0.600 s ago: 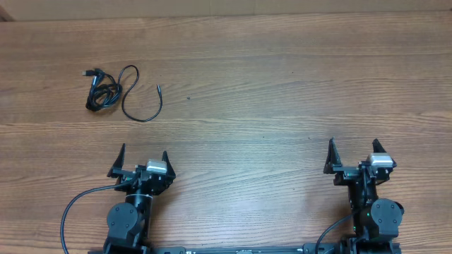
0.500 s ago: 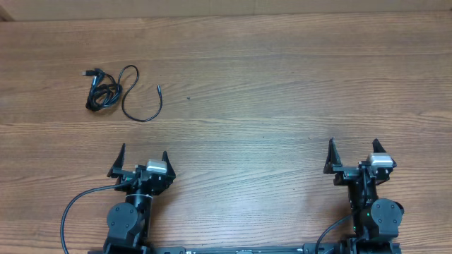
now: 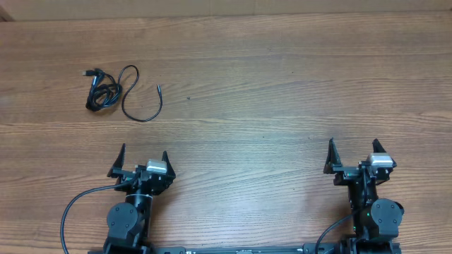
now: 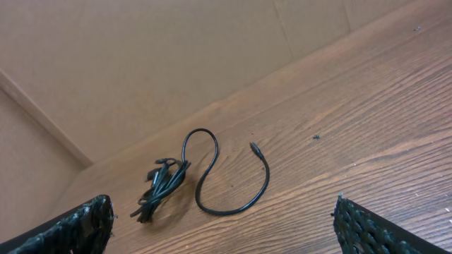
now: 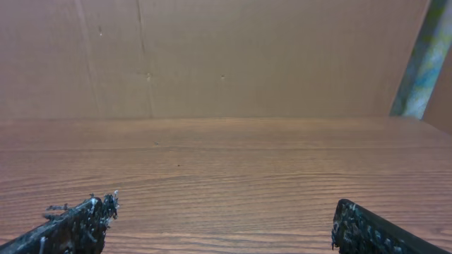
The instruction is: Untangle cables
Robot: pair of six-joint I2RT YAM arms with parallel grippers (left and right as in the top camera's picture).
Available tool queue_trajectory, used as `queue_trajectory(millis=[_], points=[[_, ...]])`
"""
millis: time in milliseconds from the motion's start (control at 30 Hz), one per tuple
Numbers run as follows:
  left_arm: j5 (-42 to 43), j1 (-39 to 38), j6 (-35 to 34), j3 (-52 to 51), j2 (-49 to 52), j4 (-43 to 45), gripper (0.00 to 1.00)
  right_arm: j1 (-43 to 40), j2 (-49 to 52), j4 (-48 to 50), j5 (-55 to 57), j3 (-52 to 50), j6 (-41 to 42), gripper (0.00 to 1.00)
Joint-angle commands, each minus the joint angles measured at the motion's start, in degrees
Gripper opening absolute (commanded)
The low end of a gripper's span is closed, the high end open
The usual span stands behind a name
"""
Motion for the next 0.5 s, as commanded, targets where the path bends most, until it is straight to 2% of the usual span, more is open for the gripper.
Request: queue_trajectory(millis=[0,467], points=[[-0.8,-0.2,1.0,-0.2,0.1,0.2,1.0,-0.2,0.1,0.3,-0.3,-0.6,0.3,1.0],[-0.8,-0.2,1.0,-0.2,0.1,0.2,0.99,-0.2,0.1,0.3,-0.3,-0.6,0.3,1.0]])
